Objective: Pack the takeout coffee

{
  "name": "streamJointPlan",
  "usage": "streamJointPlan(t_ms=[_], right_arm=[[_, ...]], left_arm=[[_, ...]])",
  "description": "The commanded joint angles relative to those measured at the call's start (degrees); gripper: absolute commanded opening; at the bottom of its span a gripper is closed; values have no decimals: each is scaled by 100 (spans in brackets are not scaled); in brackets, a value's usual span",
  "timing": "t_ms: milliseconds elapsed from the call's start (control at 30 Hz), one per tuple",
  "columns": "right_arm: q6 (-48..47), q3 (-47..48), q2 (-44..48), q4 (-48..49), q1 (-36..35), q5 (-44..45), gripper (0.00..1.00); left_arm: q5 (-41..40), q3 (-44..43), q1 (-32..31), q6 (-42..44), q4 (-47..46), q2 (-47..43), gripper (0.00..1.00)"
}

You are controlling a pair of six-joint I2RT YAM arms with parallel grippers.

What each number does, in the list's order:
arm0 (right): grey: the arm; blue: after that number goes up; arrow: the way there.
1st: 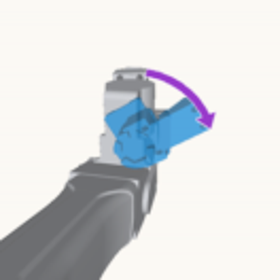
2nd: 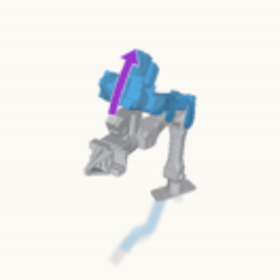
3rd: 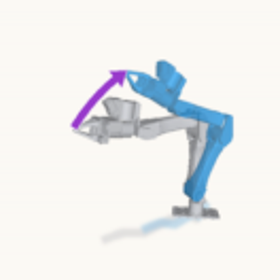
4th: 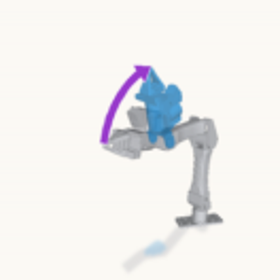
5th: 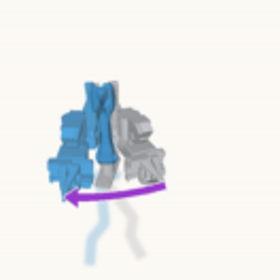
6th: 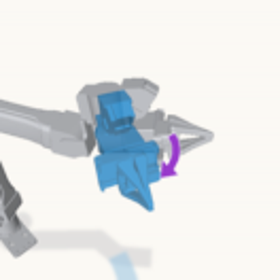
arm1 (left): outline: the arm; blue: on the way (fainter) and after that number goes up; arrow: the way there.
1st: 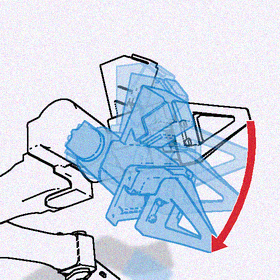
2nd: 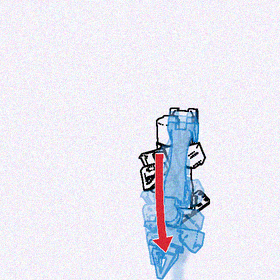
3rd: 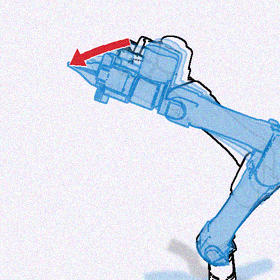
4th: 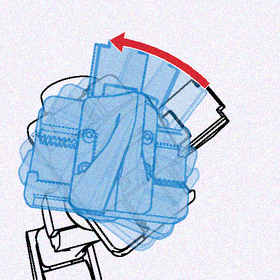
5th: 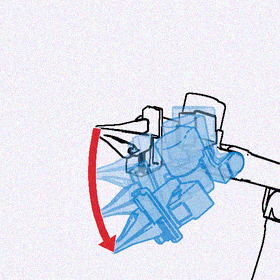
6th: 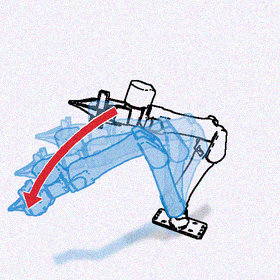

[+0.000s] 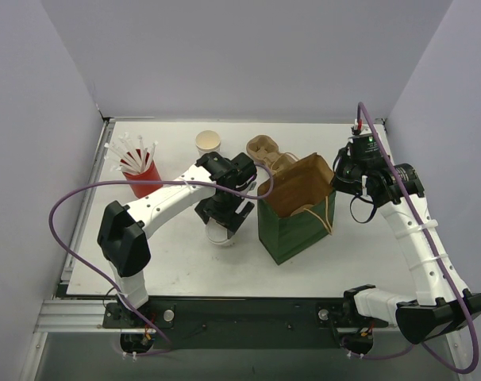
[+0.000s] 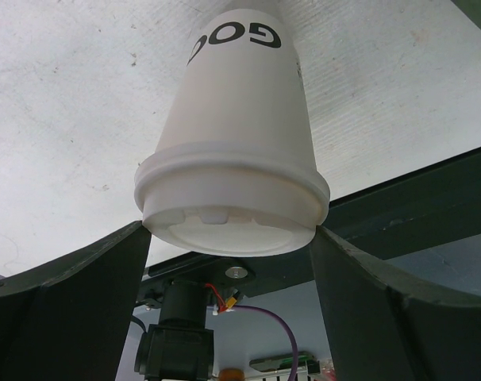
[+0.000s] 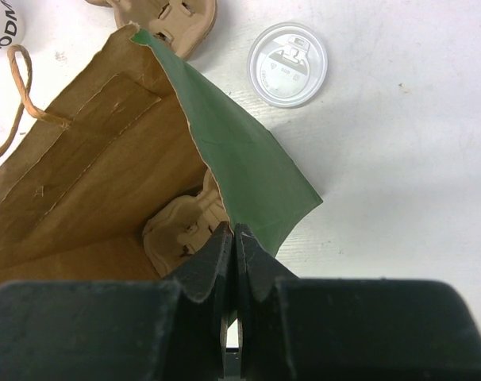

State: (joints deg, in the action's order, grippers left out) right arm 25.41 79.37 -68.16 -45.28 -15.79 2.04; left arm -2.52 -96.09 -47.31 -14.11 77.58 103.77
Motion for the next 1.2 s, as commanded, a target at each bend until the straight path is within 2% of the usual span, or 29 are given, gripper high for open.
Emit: streamJointPlan(t_ms=[0,367,500,667,800,1167], right_arm=[[-53,-10,-39,-43,24,-46,0],[-80,-36,-40,-43,23,-20,0],[-98,-18,-31,-34,32,-28,0],[-106,17,31,-34,32,-125,0],[-115,8,57,-43,32,-160,0],[-141,-1,84,-51,32,-160,0]], left_arm=[[-38,-120,-24,75,-112,-85,92],[-99,-120,-15,93,-191,-67,94],[-143,-138,-24,-170,-401,-312,96],[7,494,37,-443,-1130,-805,97],[-274,723,82,-575,-1254,-963,97],[-248,1093,82,-567,-1509,-911,97]])
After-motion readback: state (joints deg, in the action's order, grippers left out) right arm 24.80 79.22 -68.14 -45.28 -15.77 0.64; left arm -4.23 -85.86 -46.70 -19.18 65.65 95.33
